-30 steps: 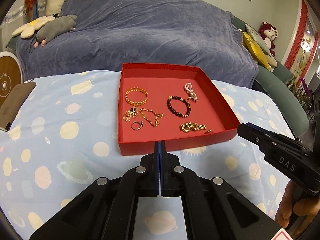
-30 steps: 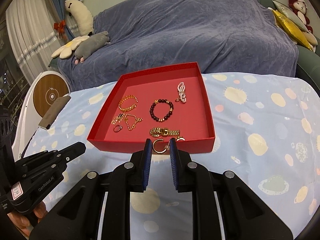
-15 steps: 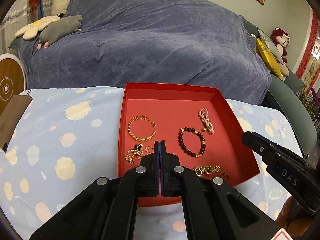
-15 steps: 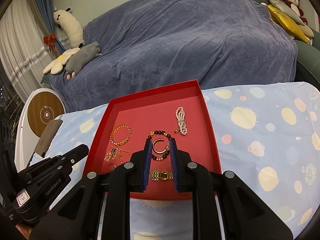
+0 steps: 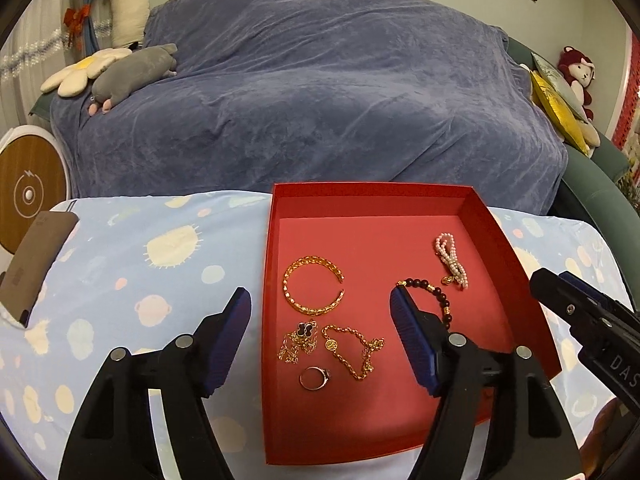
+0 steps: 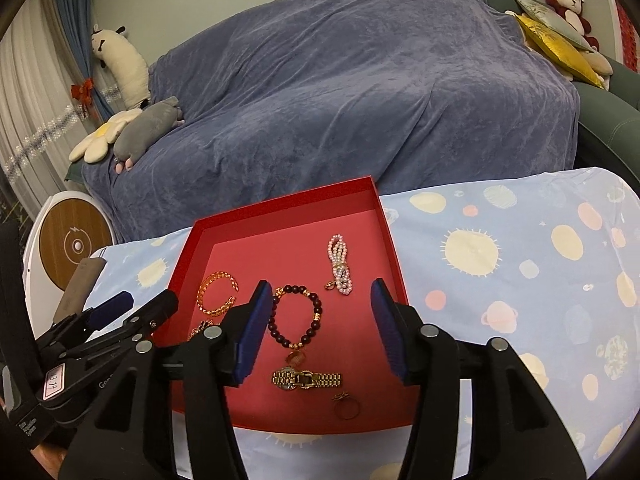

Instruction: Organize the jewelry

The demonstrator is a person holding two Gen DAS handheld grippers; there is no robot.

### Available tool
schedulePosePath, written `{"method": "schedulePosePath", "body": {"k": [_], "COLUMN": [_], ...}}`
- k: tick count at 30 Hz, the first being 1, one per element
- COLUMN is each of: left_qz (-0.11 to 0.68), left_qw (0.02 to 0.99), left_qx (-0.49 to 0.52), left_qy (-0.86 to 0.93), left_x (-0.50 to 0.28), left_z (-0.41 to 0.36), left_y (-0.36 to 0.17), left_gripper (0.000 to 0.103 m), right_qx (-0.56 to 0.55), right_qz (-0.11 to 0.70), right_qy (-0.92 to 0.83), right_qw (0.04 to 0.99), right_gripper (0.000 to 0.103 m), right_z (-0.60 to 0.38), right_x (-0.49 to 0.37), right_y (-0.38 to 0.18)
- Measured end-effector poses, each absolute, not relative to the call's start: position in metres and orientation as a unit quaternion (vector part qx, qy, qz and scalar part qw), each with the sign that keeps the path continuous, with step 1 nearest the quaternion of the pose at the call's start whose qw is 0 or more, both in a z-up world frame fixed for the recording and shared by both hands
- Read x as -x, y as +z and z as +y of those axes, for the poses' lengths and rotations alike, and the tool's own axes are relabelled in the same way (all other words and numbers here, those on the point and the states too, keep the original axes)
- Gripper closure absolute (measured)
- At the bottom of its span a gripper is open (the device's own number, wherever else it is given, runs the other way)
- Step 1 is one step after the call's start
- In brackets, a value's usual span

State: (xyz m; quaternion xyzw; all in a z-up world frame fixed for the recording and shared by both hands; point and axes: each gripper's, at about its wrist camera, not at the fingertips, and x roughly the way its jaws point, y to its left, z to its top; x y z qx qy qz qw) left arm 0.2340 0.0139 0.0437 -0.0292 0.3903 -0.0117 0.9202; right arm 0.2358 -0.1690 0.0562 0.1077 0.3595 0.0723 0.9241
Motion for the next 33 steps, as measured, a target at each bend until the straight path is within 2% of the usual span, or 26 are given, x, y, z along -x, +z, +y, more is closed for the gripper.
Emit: {"method": "schedulePosePath", "body": {"k": [7, 15, 17, 29, 33], "left_qz": [0.393, 0.405, 0.407, 0.412, 0.415], "left_qw": [0.919, 0.914, 0.913, 0.911, 0.910], "left_qx": [0.038, 0.025, 0.020, -0.005, -0.008], "left_qy": [-0.010, -0.010, -0.011, -0.014, -0.014], "left_x": [-0.231, -0.216, -0.211, -0.189, -0.179], "left_z": [0.018, 0.013, 0.010, -0.006, -0.006], "left_y": [0.044, 0.035, 0.034, 0.028, 0.027], "left_gripper": [0.033, 0.030, 0.028, 0.025, 0.022], "right_qx": [-0.102, -0.066, -0.058, -0.042, -0.036], "right_qz": [0.353, 0.371, 0.368, 0.367, 0.370], "right_qy": [0.074, 0.082, 0.075, 0.072, 0.072], "right_qw": [0.927, 0.923, 0.925, 0.927, 0.926], "right_gripper": [0.035, 0.031, 0.023, 0.022, 0.017], "right_z": [-0.166, -0.157, -0.158, -0.164, -0.167], "right_x": [-0.231, -0.217, -0.212, -0.189, -0.179], "right_y": [0.061, 0.051, 0.050, 0.047, 0.044]}}
